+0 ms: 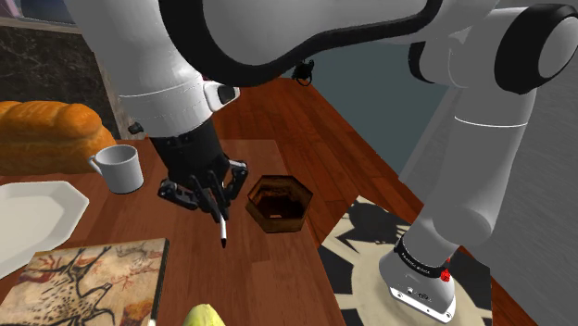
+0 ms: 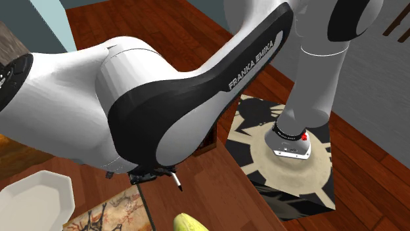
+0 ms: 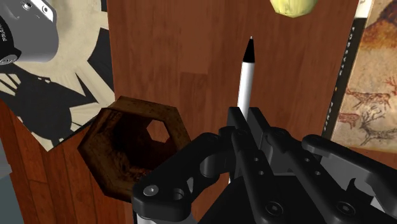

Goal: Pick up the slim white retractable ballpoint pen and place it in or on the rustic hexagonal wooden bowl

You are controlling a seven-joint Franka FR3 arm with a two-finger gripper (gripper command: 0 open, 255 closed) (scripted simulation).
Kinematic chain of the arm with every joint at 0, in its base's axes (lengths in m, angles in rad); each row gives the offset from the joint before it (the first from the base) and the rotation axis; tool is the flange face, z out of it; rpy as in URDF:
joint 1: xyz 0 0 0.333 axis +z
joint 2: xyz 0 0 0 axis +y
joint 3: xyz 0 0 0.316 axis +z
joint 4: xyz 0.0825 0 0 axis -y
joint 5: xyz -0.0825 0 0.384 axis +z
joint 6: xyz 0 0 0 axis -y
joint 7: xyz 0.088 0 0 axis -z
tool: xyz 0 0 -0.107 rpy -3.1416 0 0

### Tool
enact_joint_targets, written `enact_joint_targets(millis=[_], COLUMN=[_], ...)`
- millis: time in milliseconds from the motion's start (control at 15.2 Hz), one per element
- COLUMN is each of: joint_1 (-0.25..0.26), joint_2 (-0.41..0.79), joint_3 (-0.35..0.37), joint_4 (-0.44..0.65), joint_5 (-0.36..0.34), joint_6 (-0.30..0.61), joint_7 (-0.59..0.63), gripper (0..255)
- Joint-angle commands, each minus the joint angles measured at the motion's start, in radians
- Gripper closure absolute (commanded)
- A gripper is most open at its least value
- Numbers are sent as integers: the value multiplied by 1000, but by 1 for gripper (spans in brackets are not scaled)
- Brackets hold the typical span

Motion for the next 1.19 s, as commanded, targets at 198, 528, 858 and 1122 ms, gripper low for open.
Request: enact_joint_targets(millis=[198,528,858,1122], joint_1=[-131,-223,-212,-210], joint_2=[-179,-478,-632,-628], joint_3=[15,-79,-188,-178], joint_4=[-118,-303,-424,-474], joint_5=[115,293,350,353], joint_6=[8,8,1,55], joint_7=[-125,-365,-501,-500], gripper=[255,255,255,255])
